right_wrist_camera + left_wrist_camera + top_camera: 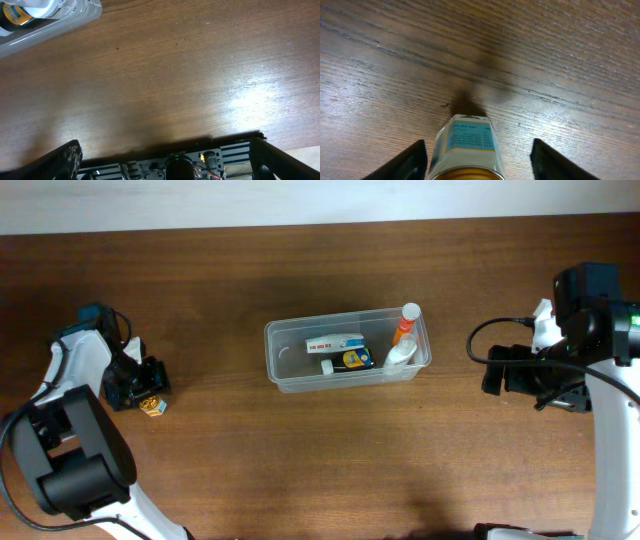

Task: Pack container
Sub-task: 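Lower the left gripper onto the gold-capped jar and grasp it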

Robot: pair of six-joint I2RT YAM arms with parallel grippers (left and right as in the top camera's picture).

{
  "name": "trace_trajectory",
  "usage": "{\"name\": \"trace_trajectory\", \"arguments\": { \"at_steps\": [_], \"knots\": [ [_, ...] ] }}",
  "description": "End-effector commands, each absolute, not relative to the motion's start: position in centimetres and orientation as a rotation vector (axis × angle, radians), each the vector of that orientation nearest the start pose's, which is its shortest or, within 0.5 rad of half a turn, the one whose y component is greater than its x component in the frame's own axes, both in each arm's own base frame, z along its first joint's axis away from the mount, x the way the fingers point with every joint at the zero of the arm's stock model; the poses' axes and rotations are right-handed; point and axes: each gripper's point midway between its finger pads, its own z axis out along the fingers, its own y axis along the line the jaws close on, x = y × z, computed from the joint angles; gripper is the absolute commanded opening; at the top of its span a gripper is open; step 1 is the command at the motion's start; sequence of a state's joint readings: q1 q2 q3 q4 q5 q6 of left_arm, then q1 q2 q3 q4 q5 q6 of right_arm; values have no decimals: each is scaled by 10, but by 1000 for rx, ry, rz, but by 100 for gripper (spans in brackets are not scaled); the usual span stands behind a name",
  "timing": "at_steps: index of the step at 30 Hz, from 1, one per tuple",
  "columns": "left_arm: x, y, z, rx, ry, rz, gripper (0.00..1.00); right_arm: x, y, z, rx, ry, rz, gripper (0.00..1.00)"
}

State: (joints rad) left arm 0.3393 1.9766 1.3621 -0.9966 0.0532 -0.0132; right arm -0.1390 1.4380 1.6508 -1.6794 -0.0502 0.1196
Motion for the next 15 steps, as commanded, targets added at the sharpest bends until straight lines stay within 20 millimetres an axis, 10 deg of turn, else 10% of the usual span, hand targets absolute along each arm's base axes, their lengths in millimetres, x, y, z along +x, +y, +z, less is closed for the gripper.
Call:
{"name": "trace_trajectory", "arguments": {
  "at_steps": [1, 15],
  "knots": [
    [328, 103, 14, -564, 3148, -119, 56, 235, -27, 241, 385, 3011, 61, 98],
    [321, 101, 15, -569, 3173, -127, 44, 235, -27, 241, 385, 3011, 61, 98]
  ]
}}
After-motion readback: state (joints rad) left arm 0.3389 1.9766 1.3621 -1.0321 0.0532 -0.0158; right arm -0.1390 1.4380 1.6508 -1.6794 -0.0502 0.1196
